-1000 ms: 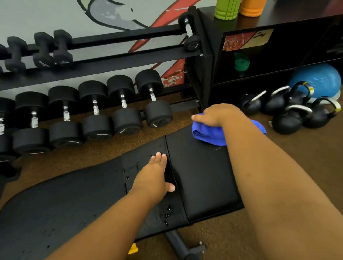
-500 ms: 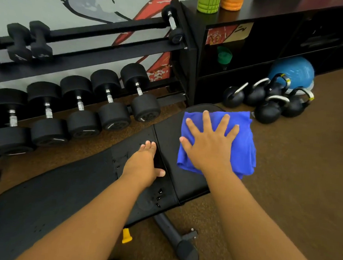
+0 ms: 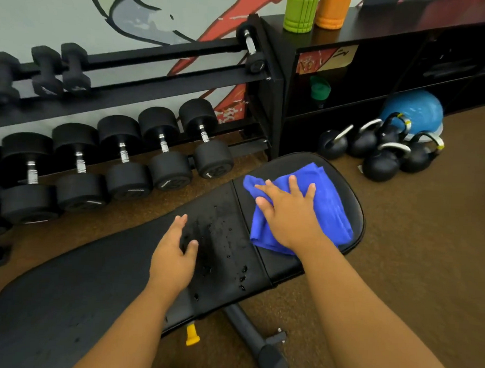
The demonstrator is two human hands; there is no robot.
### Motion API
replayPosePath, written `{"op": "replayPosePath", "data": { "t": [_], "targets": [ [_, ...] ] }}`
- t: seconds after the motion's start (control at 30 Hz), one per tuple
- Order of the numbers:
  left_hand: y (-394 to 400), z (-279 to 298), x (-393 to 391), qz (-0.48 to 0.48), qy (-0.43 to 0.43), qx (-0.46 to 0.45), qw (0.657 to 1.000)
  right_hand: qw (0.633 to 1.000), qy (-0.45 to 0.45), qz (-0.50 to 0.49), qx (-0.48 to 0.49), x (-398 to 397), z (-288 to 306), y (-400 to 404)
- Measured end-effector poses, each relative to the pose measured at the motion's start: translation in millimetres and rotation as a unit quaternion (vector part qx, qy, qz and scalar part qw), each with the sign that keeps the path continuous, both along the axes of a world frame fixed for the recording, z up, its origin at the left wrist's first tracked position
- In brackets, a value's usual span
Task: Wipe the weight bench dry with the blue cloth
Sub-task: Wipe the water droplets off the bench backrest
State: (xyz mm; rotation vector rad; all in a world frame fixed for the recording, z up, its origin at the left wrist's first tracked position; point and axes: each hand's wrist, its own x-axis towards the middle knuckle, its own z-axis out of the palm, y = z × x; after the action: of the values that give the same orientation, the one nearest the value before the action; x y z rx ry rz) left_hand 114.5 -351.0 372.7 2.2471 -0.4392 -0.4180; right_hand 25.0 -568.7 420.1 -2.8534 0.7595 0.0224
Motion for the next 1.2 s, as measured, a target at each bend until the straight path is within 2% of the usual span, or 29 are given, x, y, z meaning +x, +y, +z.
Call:
{"op": "replayPosePath", "data": {
  "t": [0.07,0.13,0.2,0.3,0.4,0.57,0.73,0.83,0.97,1.1,1.2],
  "targets": [
    [7.8,-3.3,0.7,0.009,0.021,0.013,1.000,0.996,-0.020,0.048,0.074,1.6,-2.9,26.2],
    [13.7,-5.2,3.0,0.031,0.048,0.007,0.998,0.992,0.004,0.117,0.038,-9.2,-20.1,55.9],
    [18.5,-3.2,4.4,0.062,0.075,0.011,0.995,0.981,0.084,0.170,-0.034,-21.4,-35.5,72.2],
    [28.9,-1.4,8.5,0.083,0.082,0.024,0.993,0.977,0.113,0.153,-0.093,-13.6,-41.5,71.0],
    [42.2,-3.6,11.3,0.102,0.085,0.040,0.990,0.976,0.095,0.146,-0.130,14.7,-44.1,63.8],
    [64.0,-8.0,7.8,0.106,0.097,0.049,0.988,0.975,0.109,0.142,-0.133,71.2,-45.5,46.7],
    [73.5,-17.9,2.9,0.023,0.108,0.127,0.986,0.975,0.113,0.138,-0.134,82.1,-43.7,44.7],
    [67.5,-25.1,1.6,-0.055,0.104,0.165,0.979,0.974,0.103,0.152,-0.136,44.8,-45.9,54.7],
    [61.4,-31.6,-3.8,-0.069,0.112,0.168,0.977,0.979,0.083,0.155,-0.105,-3.5,-49.4,64.8],
    [58.7,-35.6,-4.1,-0.069,0.103,0.200,0.972,0.984,0.098,0.094,-0.117,29.8,-45.9,55.6],
    [54.0,-32.4,-3.8,-0.067,0.108,0.215,0.968,0.981,0.099,0.097,-0.139,77.5,-48.8,49.2]
  ]
}}
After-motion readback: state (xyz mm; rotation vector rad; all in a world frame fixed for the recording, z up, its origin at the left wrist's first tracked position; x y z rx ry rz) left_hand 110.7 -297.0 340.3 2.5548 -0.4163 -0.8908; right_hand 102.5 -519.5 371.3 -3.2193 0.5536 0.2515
